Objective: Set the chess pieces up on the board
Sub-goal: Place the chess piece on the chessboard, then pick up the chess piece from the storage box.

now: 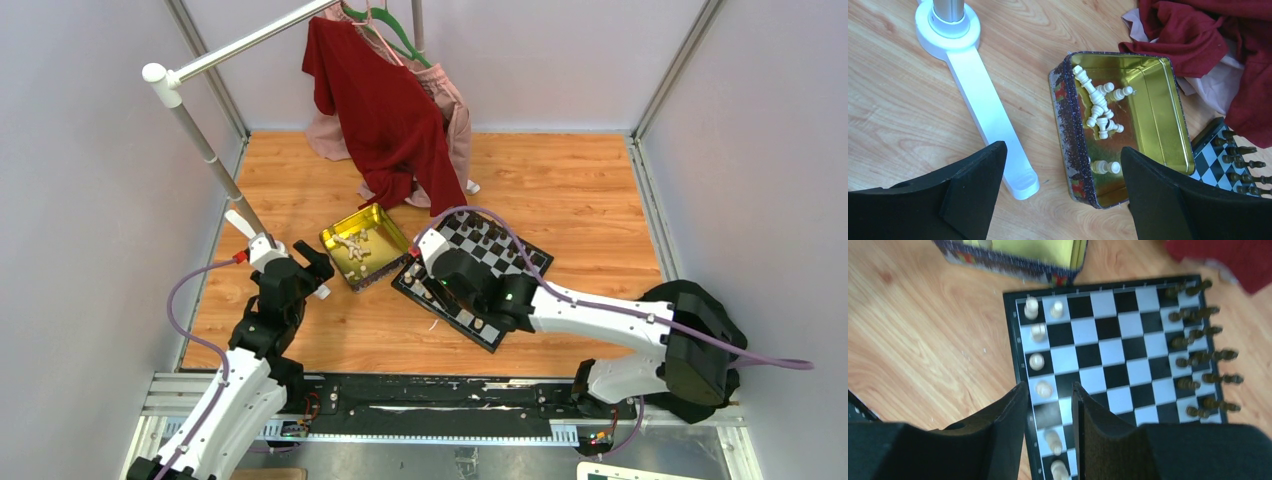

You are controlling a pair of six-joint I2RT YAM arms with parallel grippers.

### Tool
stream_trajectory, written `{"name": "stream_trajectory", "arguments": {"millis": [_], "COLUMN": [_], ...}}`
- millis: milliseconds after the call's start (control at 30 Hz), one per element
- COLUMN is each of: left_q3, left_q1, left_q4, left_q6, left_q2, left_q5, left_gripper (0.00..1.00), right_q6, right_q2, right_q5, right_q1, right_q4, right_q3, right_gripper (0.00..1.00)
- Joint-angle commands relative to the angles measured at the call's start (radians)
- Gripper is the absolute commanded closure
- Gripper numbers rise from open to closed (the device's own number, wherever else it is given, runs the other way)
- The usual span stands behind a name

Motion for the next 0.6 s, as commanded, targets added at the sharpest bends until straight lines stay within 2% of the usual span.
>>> {"name": "stream_trajectory", "arguments": {"millis": [0,200,567], "left_q3": [0.033,0.025,0.013], "left_q1": [-0.002,-0.002,-0.002], "left_q4": [-0.006,-0.032,-0.016], "left_q6": [-0.008,-0.011,-0.040], "left_q2": [-0.017,-0.065,-0.051], "left_q5": [-0.007,-0.022,-0.006], "left_gripper": [0.10,0.10,0.10], "right_q6": [-0.096,-0.206,-0.379], "right_q2": [0.106,0.322,0.698], "right_q5": [-0.002,-0.074,-0.396], "right_q1": [0.013,-0.021,-0.158], "right_q4": [-0.016,-0.012,0.000], "right_q3": [0.133,0.359,0.711], "right_gripper": [0.58,0.58,0.63]}}
